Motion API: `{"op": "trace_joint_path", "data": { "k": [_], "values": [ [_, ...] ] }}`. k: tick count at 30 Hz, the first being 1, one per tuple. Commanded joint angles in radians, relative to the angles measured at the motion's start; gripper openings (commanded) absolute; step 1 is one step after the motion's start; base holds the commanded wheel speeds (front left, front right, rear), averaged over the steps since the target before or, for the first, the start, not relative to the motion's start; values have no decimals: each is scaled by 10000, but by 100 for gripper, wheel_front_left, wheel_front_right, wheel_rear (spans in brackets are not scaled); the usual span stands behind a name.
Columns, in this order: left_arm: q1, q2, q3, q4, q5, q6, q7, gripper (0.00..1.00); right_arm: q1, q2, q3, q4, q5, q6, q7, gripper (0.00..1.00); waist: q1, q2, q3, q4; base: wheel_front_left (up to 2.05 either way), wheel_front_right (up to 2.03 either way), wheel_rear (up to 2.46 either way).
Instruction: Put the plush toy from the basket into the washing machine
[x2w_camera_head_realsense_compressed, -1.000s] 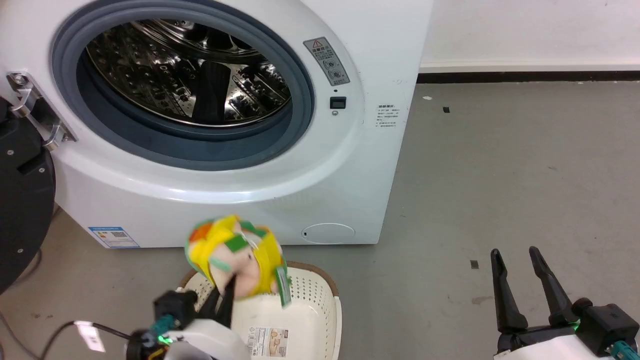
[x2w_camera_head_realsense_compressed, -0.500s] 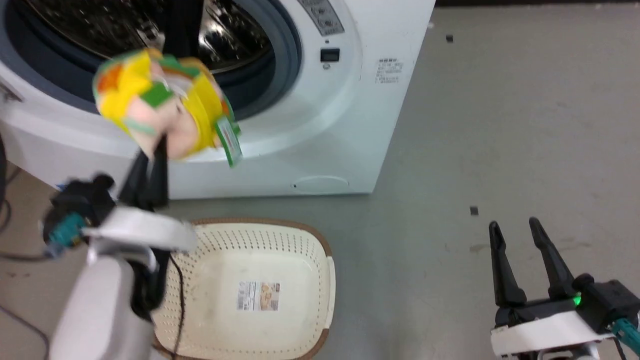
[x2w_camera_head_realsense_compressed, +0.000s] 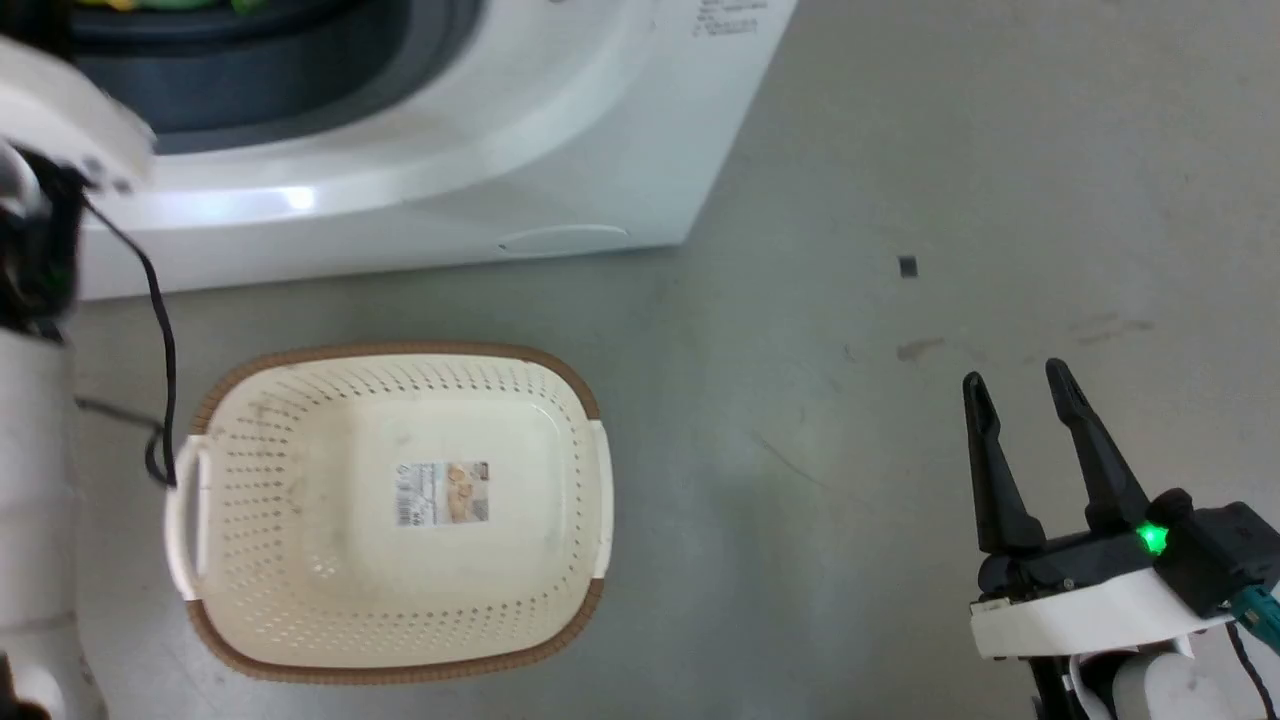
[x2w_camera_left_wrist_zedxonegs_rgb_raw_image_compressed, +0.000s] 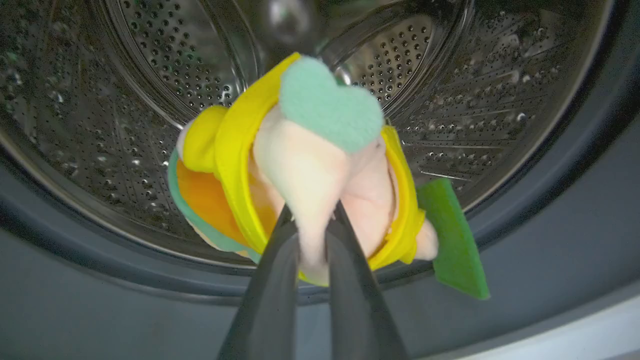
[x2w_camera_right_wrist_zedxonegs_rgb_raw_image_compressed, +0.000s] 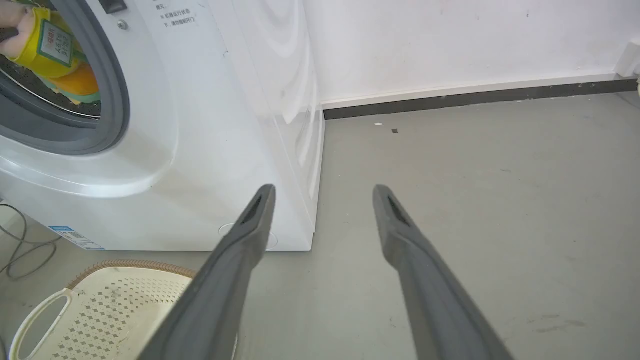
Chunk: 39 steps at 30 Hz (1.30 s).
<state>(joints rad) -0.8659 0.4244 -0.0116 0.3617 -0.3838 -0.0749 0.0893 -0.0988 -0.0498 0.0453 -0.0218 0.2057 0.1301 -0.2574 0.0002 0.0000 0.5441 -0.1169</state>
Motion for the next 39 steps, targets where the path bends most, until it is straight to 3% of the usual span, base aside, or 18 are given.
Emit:
{"op": "trace_joint_path", "data": {
  "k": [1,13,24,25,26,32,39],
  "values": [
    [-703,-3,124,420,-325,-80,229,0,-185,-4,39,-63,67,6,-44,100,-2,0,649,-475,0,0,0],
    [-3681,1110,-761,3584,509,-284,1030,0,-401,-4,486,74,494,6,-44,100,-2,0,1685,-1289,0,0,0],
    [-4530,1067,-1507,5019,899,-404,726,0,-504,-4,453,145,565,6,-44,100,-2,0,1893,-1251,0,0,0],
    [-4524,1055,-1675,5147,1030,-419,326,64,-530,-4,429,203,597,6,-44,100,-2,0,1801,-1192,0,0,0],
    [-4514,1023,-1736,5228,1052,-428,172,100,-522,-4,428,248,577,6,-44,100,-2,0,1743,-1156,0,0,0],
    [-4394,887,-2116,5420,1160,-487,-766,100,-510,-4,352,407,469,6,-44,100,-2,0,1290,-973,0,0,0],
    [-3374,514,-2503,5720,943,-535,-2091,100,-216,-4,52,664,335,6,-44,100,-2,0,-119,-577,0,0,0]
  ]
}}
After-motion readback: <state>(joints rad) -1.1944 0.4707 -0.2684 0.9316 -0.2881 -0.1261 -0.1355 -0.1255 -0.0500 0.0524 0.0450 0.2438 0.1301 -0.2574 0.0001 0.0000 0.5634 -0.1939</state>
